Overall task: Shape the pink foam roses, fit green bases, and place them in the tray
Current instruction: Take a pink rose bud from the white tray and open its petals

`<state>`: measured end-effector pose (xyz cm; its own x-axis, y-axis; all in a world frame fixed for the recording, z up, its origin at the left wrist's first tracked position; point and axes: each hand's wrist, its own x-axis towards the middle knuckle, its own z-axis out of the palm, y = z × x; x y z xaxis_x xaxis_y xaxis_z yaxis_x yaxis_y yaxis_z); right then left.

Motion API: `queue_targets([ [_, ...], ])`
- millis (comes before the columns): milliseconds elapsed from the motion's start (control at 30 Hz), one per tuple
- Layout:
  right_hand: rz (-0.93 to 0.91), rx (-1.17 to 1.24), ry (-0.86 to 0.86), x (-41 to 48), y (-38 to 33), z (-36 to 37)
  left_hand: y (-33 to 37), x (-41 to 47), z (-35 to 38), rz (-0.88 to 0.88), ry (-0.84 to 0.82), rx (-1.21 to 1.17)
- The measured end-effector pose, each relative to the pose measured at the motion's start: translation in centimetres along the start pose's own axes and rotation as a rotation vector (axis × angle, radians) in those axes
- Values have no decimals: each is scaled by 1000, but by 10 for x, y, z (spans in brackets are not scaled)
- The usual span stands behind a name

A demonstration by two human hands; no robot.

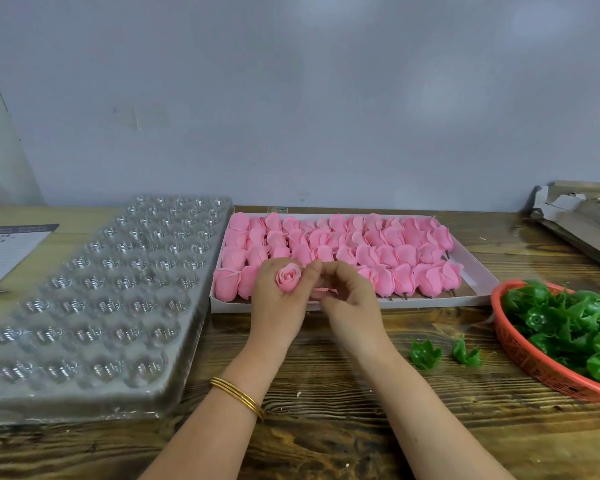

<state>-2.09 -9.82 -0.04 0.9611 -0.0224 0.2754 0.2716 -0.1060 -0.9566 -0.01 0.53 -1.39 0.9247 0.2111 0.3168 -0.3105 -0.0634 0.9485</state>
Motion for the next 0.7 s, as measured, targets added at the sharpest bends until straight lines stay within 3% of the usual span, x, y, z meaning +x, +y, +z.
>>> queue_targets([
  [133,-55,-65,-90,-4,2,5,2,-3,2,-108,-13,-178],
  [467,-92,-146,-28,-5,8,8,5,-4,0,-133,-180,-227],
  [700,-26,-33,-152,-3,7,2,4,-1,-5,-127,-239,-182],
])
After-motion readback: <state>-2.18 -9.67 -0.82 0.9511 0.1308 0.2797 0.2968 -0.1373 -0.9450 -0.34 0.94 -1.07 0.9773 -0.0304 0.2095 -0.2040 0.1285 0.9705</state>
